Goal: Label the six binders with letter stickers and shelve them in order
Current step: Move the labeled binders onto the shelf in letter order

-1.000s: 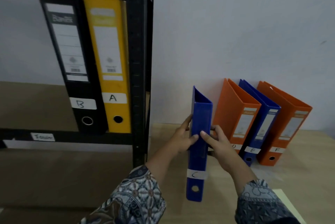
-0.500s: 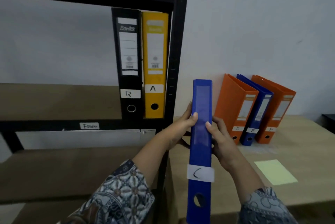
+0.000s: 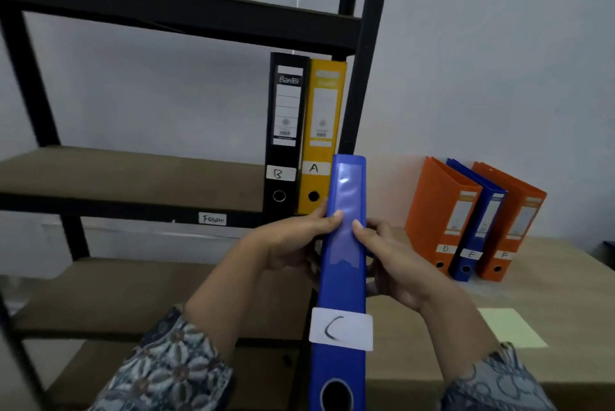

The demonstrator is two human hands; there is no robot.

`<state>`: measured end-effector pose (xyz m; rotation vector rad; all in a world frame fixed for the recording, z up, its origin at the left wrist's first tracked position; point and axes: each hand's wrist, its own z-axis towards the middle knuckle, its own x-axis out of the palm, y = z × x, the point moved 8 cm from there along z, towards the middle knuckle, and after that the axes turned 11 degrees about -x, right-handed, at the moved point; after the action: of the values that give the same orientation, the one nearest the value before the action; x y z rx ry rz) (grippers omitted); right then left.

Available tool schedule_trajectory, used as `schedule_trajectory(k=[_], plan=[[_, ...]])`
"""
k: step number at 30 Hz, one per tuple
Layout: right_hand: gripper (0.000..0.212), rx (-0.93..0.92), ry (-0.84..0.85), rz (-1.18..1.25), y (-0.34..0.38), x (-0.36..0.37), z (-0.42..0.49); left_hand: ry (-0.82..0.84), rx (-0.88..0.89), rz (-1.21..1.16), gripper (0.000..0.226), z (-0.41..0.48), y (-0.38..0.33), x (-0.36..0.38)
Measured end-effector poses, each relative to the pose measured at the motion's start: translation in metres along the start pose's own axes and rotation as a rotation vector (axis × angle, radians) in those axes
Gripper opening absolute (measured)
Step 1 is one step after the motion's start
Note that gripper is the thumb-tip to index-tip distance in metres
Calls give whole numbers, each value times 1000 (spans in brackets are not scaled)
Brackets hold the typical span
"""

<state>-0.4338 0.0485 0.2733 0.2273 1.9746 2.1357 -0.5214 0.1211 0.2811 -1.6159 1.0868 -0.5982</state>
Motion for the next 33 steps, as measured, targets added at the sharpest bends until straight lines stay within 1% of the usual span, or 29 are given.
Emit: schedule_trajectory(k=[3, 7, 11, 14, 18, 23, 26, 33], plan=[[52, 19, 43, -9, 10, 22, -13, -40, -28, -1, 54, -28, 4, -6], [52, 26, 119, -3, 24, 49, -34, -79, -35, 30, 61, -73, 4, -8], [54, -7, 193, -24, 46, 78, -48, -153, -25, 31, 55, -119, 0, -18], [55, -74, 235, -33, 65, 103, -53, -213, -3, 51, 52, -154, -8, -28], [51, -227, 271, -48, 97, 132, -56, -266, 78, 159, 45, -193, -30, -41], [48, -424, 248, 0, 129, 160, -48, -316, 206, 176, 69, -222, -53, -70], [43, -519, 232, 51, 136, 171, -40, -329, 272, 190, 85, -223, -58, -89], [42, -619, 193, 76, 129, 194, -7, -298, 360, 119, 94, -198, -46, -130]])
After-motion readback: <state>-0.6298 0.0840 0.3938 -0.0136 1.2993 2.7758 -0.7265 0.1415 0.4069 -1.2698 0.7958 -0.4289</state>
